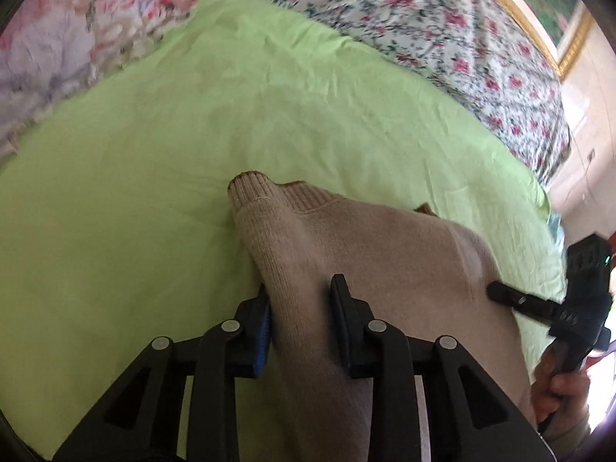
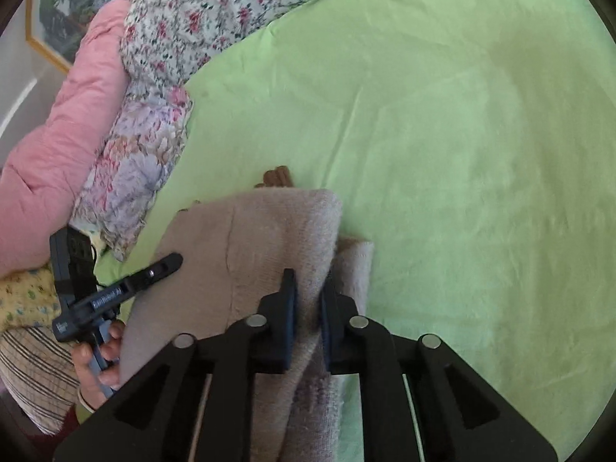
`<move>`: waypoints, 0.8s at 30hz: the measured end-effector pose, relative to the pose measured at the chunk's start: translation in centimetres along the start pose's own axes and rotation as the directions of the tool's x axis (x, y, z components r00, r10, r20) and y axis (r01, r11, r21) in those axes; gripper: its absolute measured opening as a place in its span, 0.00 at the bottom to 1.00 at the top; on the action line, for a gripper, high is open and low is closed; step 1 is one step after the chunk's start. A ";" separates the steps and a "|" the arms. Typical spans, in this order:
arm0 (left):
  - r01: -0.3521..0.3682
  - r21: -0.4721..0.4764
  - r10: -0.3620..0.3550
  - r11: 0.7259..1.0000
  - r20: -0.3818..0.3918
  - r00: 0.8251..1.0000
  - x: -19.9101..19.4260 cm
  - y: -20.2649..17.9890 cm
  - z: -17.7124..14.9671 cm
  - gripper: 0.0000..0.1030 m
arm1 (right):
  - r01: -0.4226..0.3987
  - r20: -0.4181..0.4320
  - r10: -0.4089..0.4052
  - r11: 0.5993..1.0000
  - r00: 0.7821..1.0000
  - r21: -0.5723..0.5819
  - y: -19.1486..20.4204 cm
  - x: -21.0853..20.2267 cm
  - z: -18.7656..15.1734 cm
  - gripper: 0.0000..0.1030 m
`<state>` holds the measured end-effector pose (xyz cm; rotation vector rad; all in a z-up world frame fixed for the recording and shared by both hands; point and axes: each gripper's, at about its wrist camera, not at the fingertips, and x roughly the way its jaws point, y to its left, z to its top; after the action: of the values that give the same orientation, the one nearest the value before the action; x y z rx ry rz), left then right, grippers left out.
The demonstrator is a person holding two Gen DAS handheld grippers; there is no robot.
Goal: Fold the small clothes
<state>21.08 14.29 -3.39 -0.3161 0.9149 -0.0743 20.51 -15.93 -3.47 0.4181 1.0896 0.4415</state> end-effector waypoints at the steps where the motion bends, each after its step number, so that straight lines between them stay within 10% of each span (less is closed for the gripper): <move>1: -0.008 0.011 0.008 1.000 0.007 1.000 -0.8 -0.2 -0.4 0.32 | 0.008 0.006 -0.008 1.000 1.000 -0.007 0.2 -0.9 -0.3 0.28; 15: -0.032 0.179 0.025 0.983 0.041 0.999 -13.0 -2.9 -15.3 0.58 | -0.037 0.037 0.037 0.999 0.999 0.000 2.5 -7.4 -9.2 0.31; 24: -0.041 0.259 0.043 0.965 -0.004 0.999 -11.9 -4.9 -21.0 0.62 | -0.030 0.030 0.029 0.999 0.999 0.034 1.8 -8.5 -12.4 0.36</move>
<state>-2.46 7.04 -4.70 -0.0532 0.9093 -0.1548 5.64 -17.61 -1.20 0.4704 1.0643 0.4423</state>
